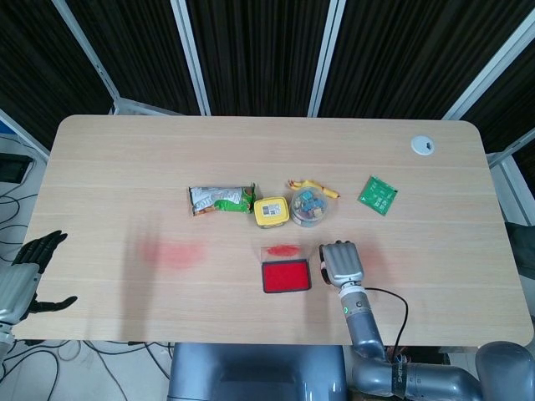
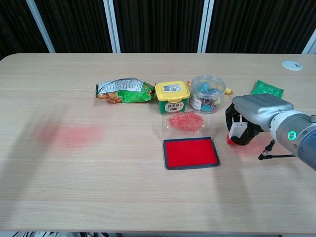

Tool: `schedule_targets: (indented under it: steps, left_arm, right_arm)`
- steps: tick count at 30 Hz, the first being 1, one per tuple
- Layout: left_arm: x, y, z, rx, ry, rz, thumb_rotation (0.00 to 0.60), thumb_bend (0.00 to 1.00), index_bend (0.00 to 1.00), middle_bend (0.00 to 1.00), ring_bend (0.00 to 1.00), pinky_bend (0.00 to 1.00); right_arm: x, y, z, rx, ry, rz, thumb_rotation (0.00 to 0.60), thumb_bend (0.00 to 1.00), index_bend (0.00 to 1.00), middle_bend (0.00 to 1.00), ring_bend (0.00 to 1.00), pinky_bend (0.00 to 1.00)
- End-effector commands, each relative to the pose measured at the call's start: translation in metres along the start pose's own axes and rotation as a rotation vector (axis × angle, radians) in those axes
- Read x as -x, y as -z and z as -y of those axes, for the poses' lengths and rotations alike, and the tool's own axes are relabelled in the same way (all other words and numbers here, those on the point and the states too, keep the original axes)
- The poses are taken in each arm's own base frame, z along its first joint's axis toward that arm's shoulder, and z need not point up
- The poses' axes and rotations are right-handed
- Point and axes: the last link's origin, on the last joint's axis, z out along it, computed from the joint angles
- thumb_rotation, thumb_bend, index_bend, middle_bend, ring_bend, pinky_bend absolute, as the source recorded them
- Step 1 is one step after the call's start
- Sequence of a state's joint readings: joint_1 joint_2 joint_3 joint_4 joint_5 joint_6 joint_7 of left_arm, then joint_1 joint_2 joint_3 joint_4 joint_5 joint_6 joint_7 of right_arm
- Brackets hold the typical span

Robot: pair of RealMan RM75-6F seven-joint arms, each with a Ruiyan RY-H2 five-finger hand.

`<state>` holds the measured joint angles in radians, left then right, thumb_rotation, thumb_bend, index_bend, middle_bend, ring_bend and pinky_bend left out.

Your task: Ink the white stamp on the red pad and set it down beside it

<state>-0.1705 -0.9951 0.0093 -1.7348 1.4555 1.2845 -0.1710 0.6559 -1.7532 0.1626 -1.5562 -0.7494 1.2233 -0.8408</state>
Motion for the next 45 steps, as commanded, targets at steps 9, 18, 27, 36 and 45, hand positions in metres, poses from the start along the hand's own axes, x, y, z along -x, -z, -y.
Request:
schedule_targets:
  steps: [9,18,27,36,45]
  left_arm:
    - [0.002,-0.001,0.000,-0.006,-0.006,0.004,0.600,0.00,0.00,0.00,0.00,0.00]
    - [0.002,-0.002,0.001,-0.011,-0.008,0.005,0.600,0.00,0.00,0.00,0.00,0.00]
    - [0.002,-0.002,0.001,-0.012,-0.009,0.006,0.600,0.00,0.00,0.00,0.00,0.00]
    - [0.001,-0.002,0.001,-0.012,-0.008,0.007,0.600,0.00,0.00,0.00,0.00,0.00]
    - [0.001,-0.002,0.001,-0.012,-0.007,0.009,0.600,0.00,0.00,0.00,0.00,0.00]
  right_arm:
    - [0.005,-0.005,-0.003,0.012,-0.006,0.011,0.600,0.36,0.66,0.50,0.39,0.44]
    - [0.007,-0.008,-0.005,0.024,0.002,0.018,0.600,0.35,0.66,0.49,0.39,0.44]
    - [0.007,-0.009,-0.004,0.028,0.009,0.022,0.600,0.35,0.66,0.49,0.39,0.44]
    - [-0.001,-0.012,0.002,0.024,0.040,0.028,0.600,0.47,0.66,0.49,0.39,0.44]
    - [-0.008,-0.013,0.006,0.044,0.065,0.063,0.600,0.47,0.64,0.47,0.38,0.44]
